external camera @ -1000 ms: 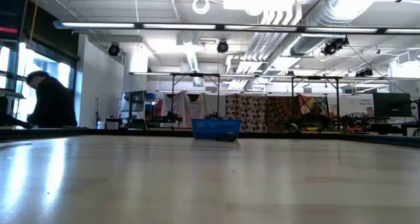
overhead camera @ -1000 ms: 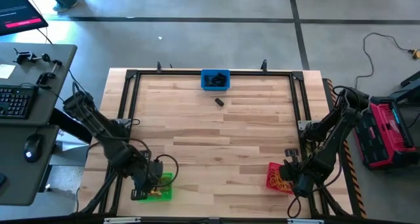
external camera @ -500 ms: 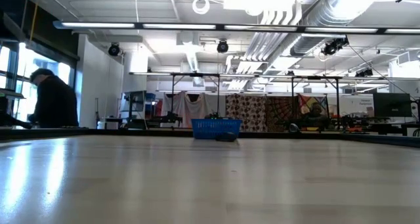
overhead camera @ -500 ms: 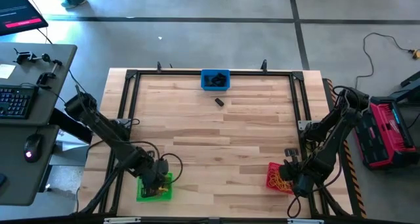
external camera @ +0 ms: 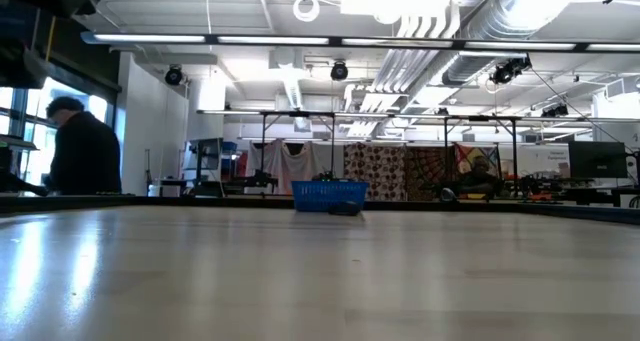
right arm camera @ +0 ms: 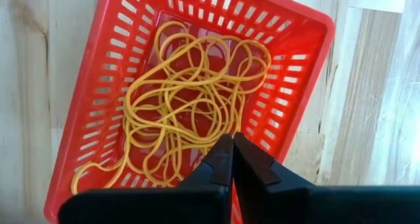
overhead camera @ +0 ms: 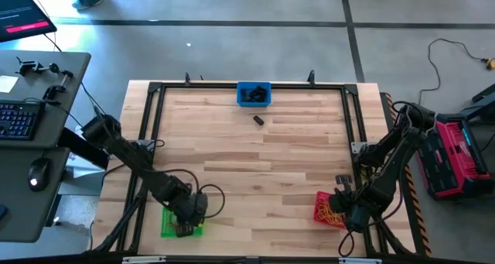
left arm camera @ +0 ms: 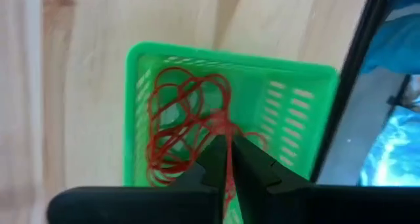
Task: Sort rubber bands into baskets
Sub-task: Put the red rubber band into the green basket, then put the black rubber band into the blue basket, then return to Home Position
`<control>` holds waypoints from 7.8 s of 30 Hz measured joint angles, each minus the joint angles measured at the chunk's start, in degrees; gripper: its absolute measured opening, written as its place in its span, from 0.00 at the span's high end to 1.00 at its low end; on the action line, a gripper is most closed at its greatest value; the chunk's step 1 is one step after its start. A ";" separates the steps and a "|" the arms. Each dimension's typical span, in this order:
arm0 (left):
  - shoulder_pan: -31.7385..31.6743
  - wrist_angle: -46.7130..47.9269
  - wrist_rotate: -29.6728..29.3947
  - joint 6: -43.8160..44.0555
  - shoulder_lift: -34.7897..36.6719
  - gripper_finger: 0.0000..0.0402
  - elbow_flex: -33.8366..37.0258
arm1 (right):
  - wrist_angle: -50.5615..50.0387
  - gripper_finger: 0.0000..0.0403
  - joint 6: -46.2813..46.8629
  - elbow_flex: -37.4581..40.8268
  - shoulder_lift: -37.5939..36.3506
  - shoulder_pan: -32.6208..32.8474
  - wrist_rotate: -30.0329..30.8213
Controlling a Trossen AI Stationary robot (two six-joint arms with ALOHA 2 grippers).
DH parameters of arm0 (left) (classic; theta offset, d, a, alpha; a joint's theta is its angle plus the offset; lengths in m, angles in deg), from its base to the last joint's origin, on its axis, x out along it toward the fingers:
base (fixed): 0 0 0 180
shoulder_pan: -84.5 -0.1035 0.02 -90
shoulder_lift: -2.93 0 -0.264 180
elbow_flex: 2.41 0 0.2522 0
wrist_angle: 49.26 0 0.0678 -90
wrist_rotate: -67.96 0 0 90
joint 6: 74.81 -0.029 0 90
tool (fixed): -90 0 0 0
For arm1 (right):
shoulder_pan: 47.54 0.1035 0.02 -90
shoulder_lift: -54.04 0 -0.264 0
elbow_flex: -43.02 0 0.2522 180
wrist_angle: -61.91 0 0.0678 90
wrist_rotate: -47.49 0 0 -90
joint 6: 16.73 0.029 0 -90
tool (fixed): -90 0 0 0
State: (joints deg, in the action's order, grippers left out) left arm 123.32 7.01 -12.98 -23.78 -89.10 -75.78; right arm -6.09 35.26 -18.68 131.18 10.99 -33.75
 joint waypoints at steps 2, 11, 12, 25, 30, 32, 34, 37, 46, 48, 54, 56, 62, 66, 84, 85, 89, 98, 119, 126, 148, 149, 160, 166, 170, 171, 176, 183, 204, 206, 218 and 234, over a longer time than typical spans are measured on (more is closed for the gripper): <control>-0.31 -0.47 1.14 0.34 0.11 0.94 0.00 | 0.00 1.00 -0.41 0.00 0.00 -0.01 0.00; -1.33 4.94 2.27 -1.96 0.15 0.77 -3.98 | -0.35 1.00 -1.04 0.00 0.00 -0.03 -0.02; -1.69 6.57 2.04 -2.32 0.15 0.76 -4.88 | -0.35 1.00 -1.04 0.00 0.00 -0.03 -0.01; -19.23 4.45 -3.40 -21.60 2.32 0.98 -9.62 | 4.68 1.00 -3.76 0.02 -3.19 -4.77 2.45; -30.67 -3.91 1.38 -35.31 1.46 1.00 -9.66 | 4.83 1.00 -6.32 0.02 -8.03 -10.39 4.89; -35.53 -6.62 3.48 -39.62 0.29 1.00 -9.64 | 4.82 1.00 -7.82 0.02 -9.51 -13.61 5.81; -40.32 -9.98 4.86 -42.58 -1.31 1.00 -9.62 | 4.83 1.00 -9.69 0.02 -10.48 -17.40 6.24; -46.08 -14.91 5.53 -44.38 -4.17 1.00 -9.62 | 4.72 1.00 -13.13 0.02 -11.34 -23.47 6.32; -53.33 -23.86 -3.32 -50.39 -11.94 0.93 -9.60 | 4.83 1.00 -19.07 0.02 -11.94 -40.06 5.99; -53.98 -25.54 -6.06 -51.74 -12.76 0.89 -9.60 | 5.42 1.00 -19.07 0.02 -12.00 -42.89 6.13; -54.94 -34.35 -10.22 -57.07 -16.12 0.75 -9.62 | 7.20 1.00 -18.52 0.02 -12.00 -48.73 7.37; -55.10 -36.34 -10.10 -56.79 -17.44 0.71 -9.66 | 8.19 1.00 -18.22 0.02 -12.02 -50.08 7.37; -55.32 -36.85 -9.97 -52.42 -20.44 0.60 -11.42 | 10.21 1.00 -15.49 0.02 -12.00 -52.73 8.10; -55.31 -37.11 -11.44 -51.85 -21.12 0.56 -13.47 | 10.63 1.00 -13.57 0.02 -12.00 -53.06 10.81; -56.88 -43.61 -19.52 -54.01 -28.69 0.54 -14.80 | 12.22 1.00 -8.29 0.02 -12.00 -53.06 16.37; -56.88 -44.20 -19.48 -54.56 -29.17 0.54 -14.80 | 12.21 1.00 -8.17 0.02 -12.00 -53.06 16.41; -56.88 -45.88 -18.85 -56.05 -31.07 0.55 -14.80 | 12.23 1.00 -7.42 0.02 -12.00 -53.06 16.99; -56.66 -42.80 -18.41 -59.24 -29.30 0.88 -14.78 | 12.06 1.00 -6.45 0.02 -12.00 -53.06 17.77; -57.46 -34.98 -7.92 -62.94 -21.35 0.88 -14.71 | 11.63 1.00 -8.51 0.02 -12.00 -54.04 18.18; -55.71 -36.82 -11.35 -66.63 -24.97 0.68 -14.71 | 11.93 1.00 -8.42 0.02 -12.00 -54.04 17.74; -54.76 -39.73 -20.35 -70.25 -29.20 0.95 -14.69 | 11.92 1.00 -8.51 0.02 -12.00 -54.04 17.64; -54.76 -39.79 -20.31 -70.18 -29.12 0.97 -14.69 | 11.91 1.00 -8.51 0.02 -12.00 -54.04 17.64; -55.31 -26.28 -12.65 -59.76 -21.77 1.00 -19.46 | 11.64 1.00 -9.00 0.02 -12.00 -54.04 17.64; -62.34 -18.93 -8.09 -55.59 -19.78 1.00 -25.31 | 11.91 1.00 -10.30 0.02 -11.98 -54.04 17.64; -66.73 -15.31 -6.75 -56.41 -20.22 1.00 -29.30 | 12.17 1.00 -10.89 0.02 -11.98 -54.04 17.61; -67.58 -14.69 -6.60 -56.77 -20.26 1.00 -29.83 | 12.19 1.00 -10.89 0.02 -11.98 -54.04 17.62; -70.85 -13.13 -6.25 -58.72 -22.83 1.00 -33.58 | 12.43 1.00 -10.59 0.02 -11.98 -54.04 17.64; -74.23 -7.40 -4.02 -59.19 -29.08 1.00 -38.06 | 12.96 1.00 -8.58 0.02 -11.98 -54.04 18.03; -77.41 -7.66 -1.97 -60.72 -33.16 1.00 -38.53 | 14.34 1.00 -8.49 0.02 -11.98 -54.87 20.74; -77.38 -7.52 -1.99 -60.70 -33.51 1.00 -38.49 | 14.69 1.00 -8.82 0.02 -11.98 -55.37 20.74; -77.04 -7.37 -1.72 -62.22 -32.53 0.84 -38.51 | 16.15 1.00 -10.48 0.02 -11.98 -56.31 21.03; -74.93 -17.03 -4.38 -55.34 -24.47 0.70 -38.53 | 16.00 1.00 -20.71 0.02 -11.98 -56.40 15.58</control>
State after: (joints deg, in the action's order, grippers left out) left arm 48.39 -10.02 -17.35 -79.12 -113.57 -114.32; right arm 9.91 14.55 -18.66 119.20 -45.41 -18.18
